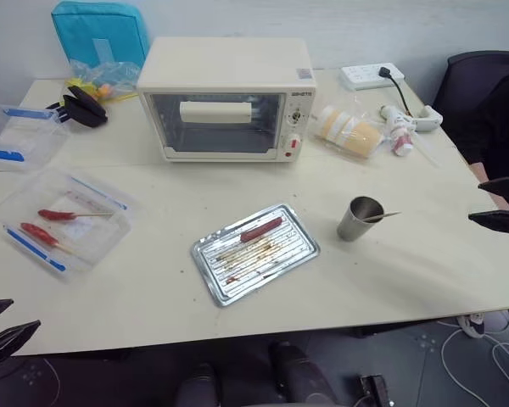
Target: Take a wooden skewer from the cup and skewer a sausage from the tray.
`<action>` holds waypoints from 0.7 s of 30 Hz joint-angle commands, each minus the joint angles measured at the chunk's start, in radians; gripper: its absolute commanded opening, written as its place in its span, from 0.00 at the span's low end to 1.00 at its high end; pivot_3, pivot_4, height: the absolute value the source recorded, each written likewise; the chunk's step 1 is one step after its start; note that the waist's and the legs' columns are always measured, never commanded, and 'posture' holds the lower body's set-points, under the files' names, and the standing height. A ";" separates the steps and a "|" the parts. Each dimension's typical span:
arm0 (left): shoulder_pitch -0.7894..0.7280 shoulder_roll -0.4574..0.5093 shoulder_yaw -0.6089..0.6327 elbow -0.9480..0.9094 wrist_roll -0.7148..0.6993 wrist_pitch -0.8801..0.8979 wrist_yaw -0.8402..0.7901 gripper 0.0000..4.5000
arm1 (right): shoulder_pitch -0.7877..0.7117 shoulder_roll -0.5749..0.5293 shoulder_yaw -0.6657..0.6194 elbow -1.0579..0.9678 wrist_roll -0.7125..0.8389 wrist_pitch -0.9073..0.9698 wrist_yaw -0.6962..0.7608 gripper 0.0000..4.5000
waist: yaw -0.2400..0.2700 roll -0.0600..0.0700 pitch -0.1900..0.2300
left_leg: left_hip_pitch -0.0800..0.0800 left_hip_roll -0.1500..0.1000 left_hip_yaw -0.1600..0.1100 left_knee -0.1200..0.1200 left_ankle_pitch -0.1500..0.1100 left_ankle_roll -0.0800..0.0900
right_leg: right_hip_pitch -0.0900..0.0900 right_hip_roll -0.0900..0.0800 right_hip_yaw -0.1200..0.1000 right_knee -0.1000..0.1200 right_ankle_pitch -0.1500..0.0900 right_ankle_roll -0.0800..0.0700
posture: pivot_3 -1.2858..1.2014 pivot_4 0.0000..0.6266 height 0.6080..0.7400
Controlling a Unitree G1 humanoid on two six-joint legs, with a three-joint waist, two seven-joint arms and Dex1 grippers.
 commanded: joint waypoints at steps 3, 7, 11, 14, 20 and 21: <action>0.009 -0.021 -0.006 -0.006 0.002 -0.027 0.015 0.76 | -0.031 0.005 0.004 0.014 -0.004 -0.032 -0.001 0.96 | 0.000 0.000 0.000 | 0.000 0.000 0.000 0.000 0.000 0.000 | 0.000 0.000 0.000 0.000 0.000 0.000 | 0.52 0.24 1.00; 0.015 -0.040 -0.013 -0.019 0.001 -0.034 0.025 0.76 | -0.035 0.001 0.011 0.020 -0.008 -0.037 -0.006 0.96 | 0.000 0.000 0.000 | 0.000 0.000 0.000 0.000 0.000 0.000 | 0.000 0.000 0.000 0.000 0.000 0.000 | 0.52 0.24 1.00; 0.012 -0.046 -0.021 -0.025 0.000 -0.041 0.036 0.76 | -0.042 0.000 0.016 0.021 -0.011 -0.042 -0.014 0.96 | 0.000 0.000 0.000 | 0.000 0.000 0.000 0.000 0.000 0.000 | 0.000 0.000 0.000 0.001 0.000 0.000 | 0.52 0.24 1.00; 0.000 -0.041 -0.031 -0.022 -0.006 -0.045 0.048 0.76 | -0.050 0.007 0.021 0.019 -0.009 -0.043 -0.025 0.96 | 0.000 0.000 0.000 | 0.000 0.000 0.000 0.000 0.000 0.000 | 0.000 0.000 0.000 0.001 0.000 0.000 | 0.52 0.24 1.00; -0.017 -0.023 -0.043 -0.007 -0.007 -0.050 0.058 0.76 | -0.047 0.025 0.016 0.007 -0.008 -0.046 -0.045 0.96 | 0.000 0.000 0.000 | 0.000 0.000 0.000 0.000 0.000 0.000 | 0.000 0.001 0.000 0.001 0.000 0.001 | 0.52 0.24 1.00; -0.017 -0.021 -0.043 -0.006 -0.006 -0.050 0.056 0.76 | -0.045 0.027 0.014 0.005 -0.007 -0.045 -0.046 0.96 | 0.000 0.000 0.000 | 0.000 0.000 0.000 0.000 0.000 0.000 | 0.000 0.001 0.000 0.001 0.000 0.001 | 0.52 0.24 1.00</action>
